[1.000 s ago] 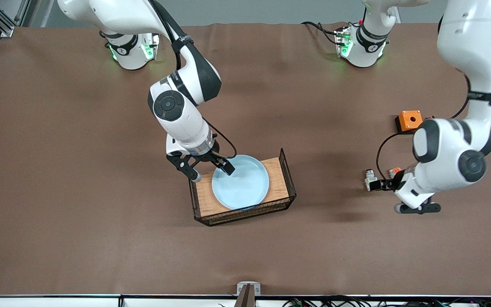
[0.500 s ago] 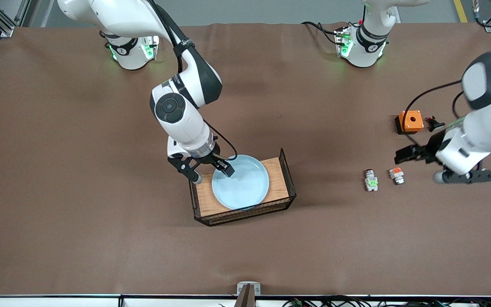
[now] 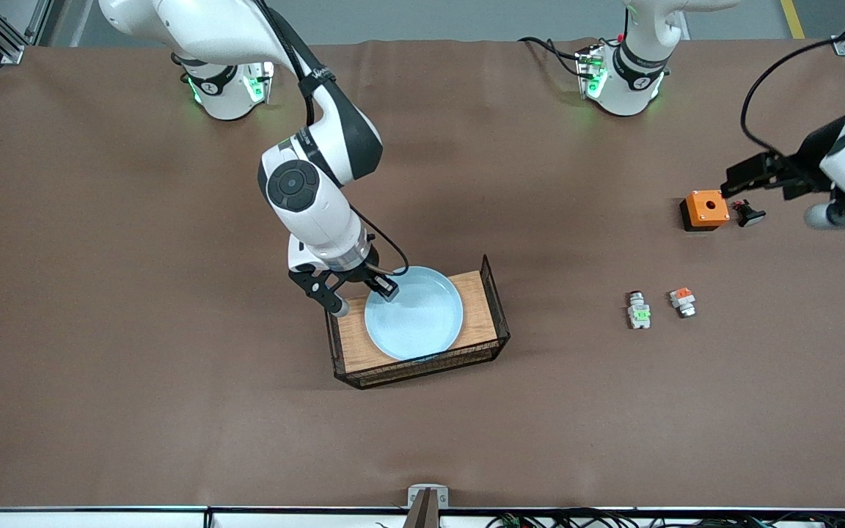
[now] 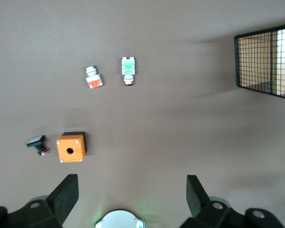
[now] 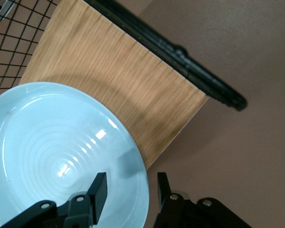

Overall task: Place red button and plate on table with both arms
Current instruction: 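Open and raise the left gripper while the right gripper grasps the plate rim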

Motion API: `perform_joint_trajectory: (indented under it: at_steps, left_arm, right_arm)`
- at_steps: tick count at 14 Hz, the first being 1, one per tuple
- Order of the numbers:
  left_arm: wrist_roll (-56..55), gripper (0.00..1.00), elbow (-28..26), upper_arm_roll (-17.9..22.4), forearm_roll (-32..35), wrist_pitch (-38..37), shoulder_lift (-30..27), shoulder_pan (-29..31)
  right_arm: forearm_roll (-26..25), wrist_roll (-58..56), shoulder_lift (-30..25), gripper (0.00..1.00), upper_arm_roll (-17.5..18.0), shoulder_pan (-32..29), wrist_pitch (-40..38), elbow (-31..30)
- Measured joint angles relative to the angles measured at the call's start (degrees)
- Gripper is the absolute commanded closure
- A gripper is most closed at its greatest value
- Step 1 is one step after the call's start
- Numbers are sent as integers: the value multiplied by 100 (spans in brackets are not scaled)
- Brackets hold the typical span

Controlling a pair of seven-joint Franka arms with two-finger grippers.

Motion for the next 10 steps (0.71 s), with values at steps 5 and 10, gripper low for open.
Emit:
perform_joint_trajectory:
  at_steps: [5,10]
  left_arm:
    - [0,0,-265,0,127,-227,-638,0]
    - [11,0,-545,-55,253,6,-887,-1]
  right_arm:
    - [-2,-15,0,74,11,11,-6,0]
    - [-6,-252,1,86,19,23,-26,-2]
